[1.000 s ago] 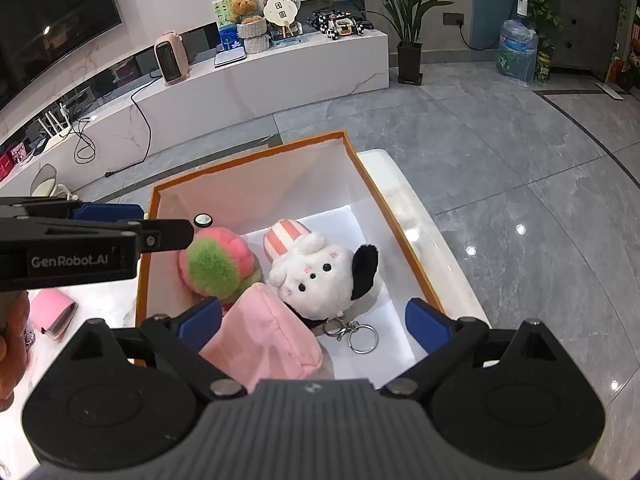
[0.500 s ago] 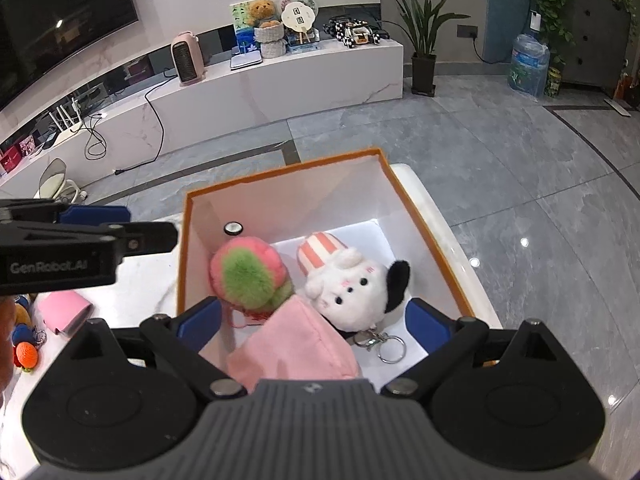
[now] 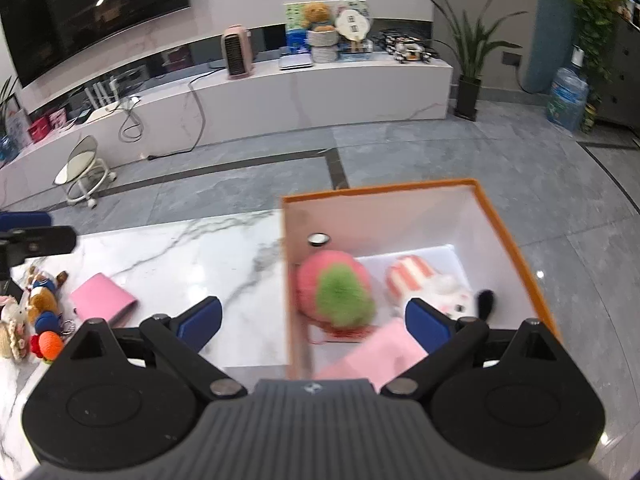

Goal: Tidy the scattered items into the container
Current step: 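Move both tools away from the box toward the items on the table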

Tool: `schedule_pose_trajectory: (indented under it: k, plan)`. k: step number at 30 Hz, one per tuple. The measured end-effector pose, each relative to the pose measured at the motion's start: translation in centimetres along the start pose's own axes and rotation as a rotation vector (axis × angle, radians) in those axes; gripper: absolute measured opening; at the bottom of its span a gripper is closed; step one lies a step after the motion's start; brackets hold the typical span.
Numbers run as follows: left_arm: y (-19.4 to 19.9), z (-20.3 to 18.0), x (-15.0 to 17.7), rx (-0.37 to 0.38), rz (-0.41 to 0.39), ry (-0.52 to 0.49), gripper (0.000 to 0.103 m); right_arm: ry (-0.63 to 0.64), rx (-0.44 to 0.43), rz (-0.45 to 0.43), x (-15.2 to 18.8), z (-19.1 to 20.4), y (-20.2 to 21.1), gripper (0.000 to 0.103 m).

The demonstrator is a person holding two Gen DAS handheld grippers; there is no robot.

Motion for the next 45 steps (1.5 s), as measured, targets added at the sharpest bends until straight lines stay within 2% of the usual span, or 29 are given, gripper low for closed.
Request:
schedule_pose_trajectory:
  k: [5, 11, 19, 24, 30, 39, 45]
  plan:
    - [2.6, 6.9, 1.5, -0.067, -0.015, 0.083, 0.072, 0.061, -0.043, 0.005, -0.4, 4.7, -0.6, 0.099]
    - [4.1, 13.8, 4.6, -0.108, -0.009, 0.215, 0.072, 0.150, -0.076, 0.028, 0.1, 10.2, -1.7, 0.099]
    - [3.8, 20.1, 8.6, -0.156, 0.018, 0.359, 0.072, 0.241, -0.108, 0.073, 1.2, 15.7, -3.9, 0.099]
    - [3.3, 21.7, 10.9, -0.168, 0.063, 0.386, 0.072, 0.283, -0.112, 0.111, 2.1, 17.8, -5.4, 0.099]
    - [3.1, 21.7, 12.4, -0.149, 0.098, 0.368, 0.072, 0.320, -0.126, 0.139, 3.1, 21.1, -6.7, 0.099]
    - [3.8, 24.8, 14.5, -0.162, 0.120, 0.408, 0.073, 0.361, -0.227, 0.113, 3.6, 27.2, -6.6, 0.099]
    - [4.4, 25.8, 14.4, -0.165, 0.111, 0.427, 0.073, 0.381, -0.274, 0.108, 4.8, 30.1, -7.4, 0.099]
Point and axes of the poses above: each gripper's, at about its wrist camera, not at the fingertips, and y roughly against the way its jaws point, z to its left, x to its underside, the point moved 9 cm from there along -y, roughly the way its jaws point, and after that the axes turned 6 degrees about y, right-handed, at the moved point
